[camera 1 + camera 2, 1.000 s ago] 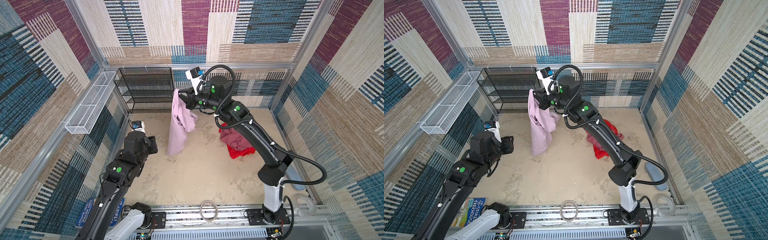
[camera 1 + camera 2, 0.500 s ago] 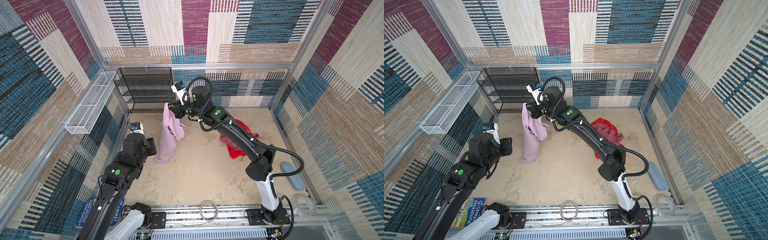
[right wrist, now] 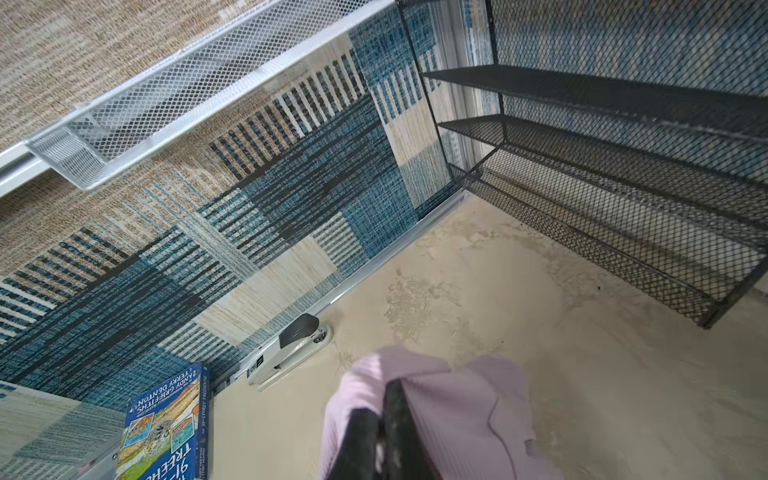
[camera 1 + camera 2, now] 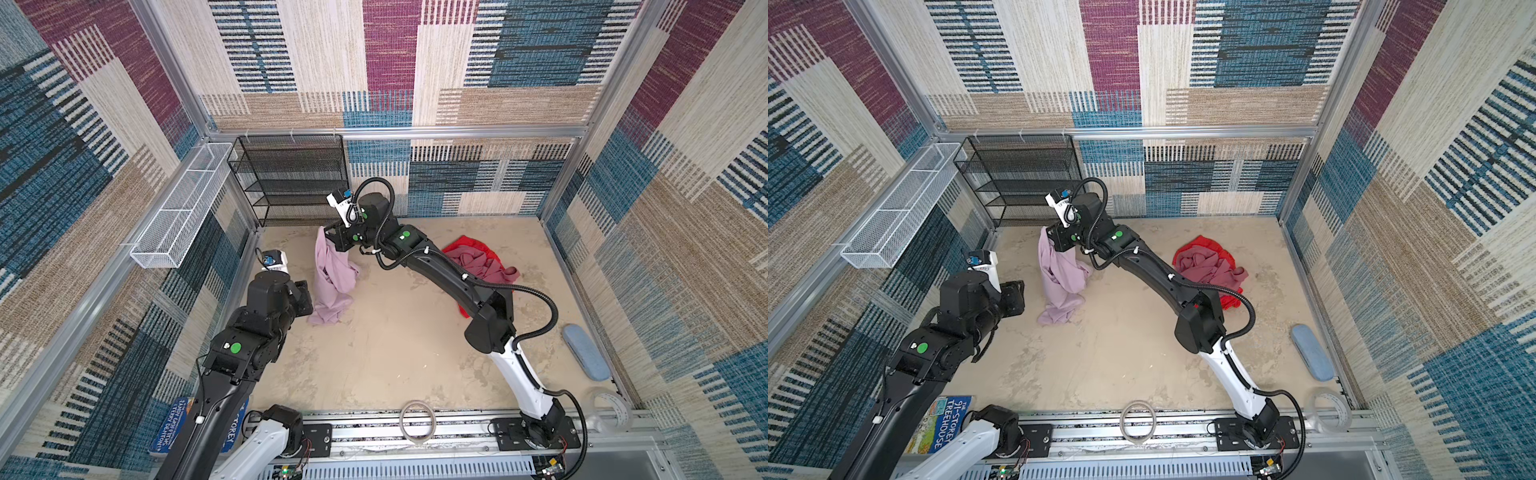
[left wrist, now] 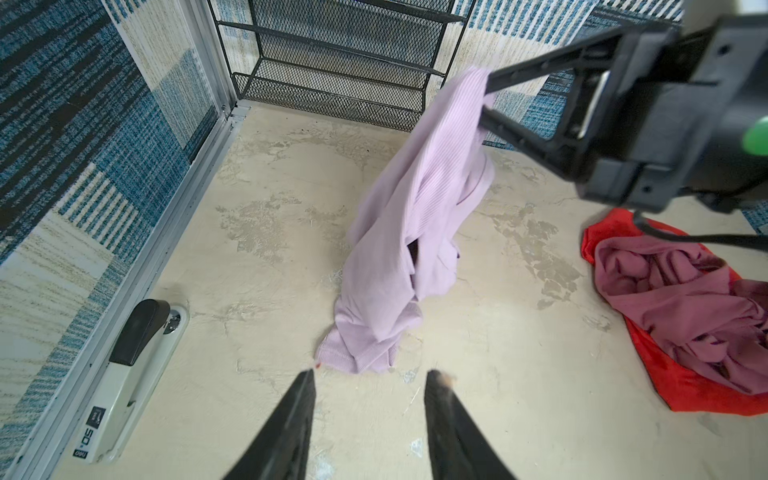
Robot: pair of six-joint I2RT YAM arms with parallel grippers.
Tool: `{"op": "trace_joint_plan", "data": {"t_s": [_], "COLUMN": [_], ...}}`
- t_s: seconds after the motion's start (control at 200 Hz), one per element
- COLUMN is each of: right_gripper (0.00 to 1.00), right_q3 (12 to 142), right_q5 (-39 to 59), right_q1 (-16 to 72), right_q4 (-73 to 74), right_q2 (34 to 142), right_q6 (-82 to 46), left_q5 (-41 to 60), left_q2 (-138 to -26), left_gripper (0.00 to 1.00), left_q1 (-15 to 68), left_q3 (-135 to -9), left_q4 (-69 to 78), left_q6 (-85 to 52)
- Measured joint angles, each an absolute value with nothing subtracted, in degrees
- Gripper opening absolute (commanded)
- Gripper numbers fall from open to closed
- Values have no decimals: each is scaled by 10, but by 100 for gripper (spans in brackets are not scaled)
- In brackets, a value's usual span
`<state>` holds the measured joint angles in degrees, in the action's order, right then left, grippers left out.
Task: Pick out a specific cloth from the pile
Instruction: 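Lower the lavender shirt onto the table near the left arm and release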
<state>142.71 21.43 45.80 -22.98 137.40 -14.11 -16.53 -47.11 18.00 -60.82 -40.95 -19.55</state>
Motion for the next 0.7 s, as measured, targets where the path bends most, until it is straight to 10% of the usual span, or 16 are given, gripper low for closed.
{"op": "trace_joint_plan", "data": {"t_s": [0.576,0.701], "right_gripper": [8,45], "right_q3": [1470,1470], "right_q5": [203,189], "right_q1": [449,423], "right_q4": [-152,-148], "right_q2": [1467,1470], "right_q6": [-186,-200], "left_q5": [-143,-140], "left_q2": [-497,-503], "left_gripper": [43,43], "left_q1": [180,180], "left_q3": [-589,-574], "left_q4": [-409,-409], "left_q6": [-223,-234]}}
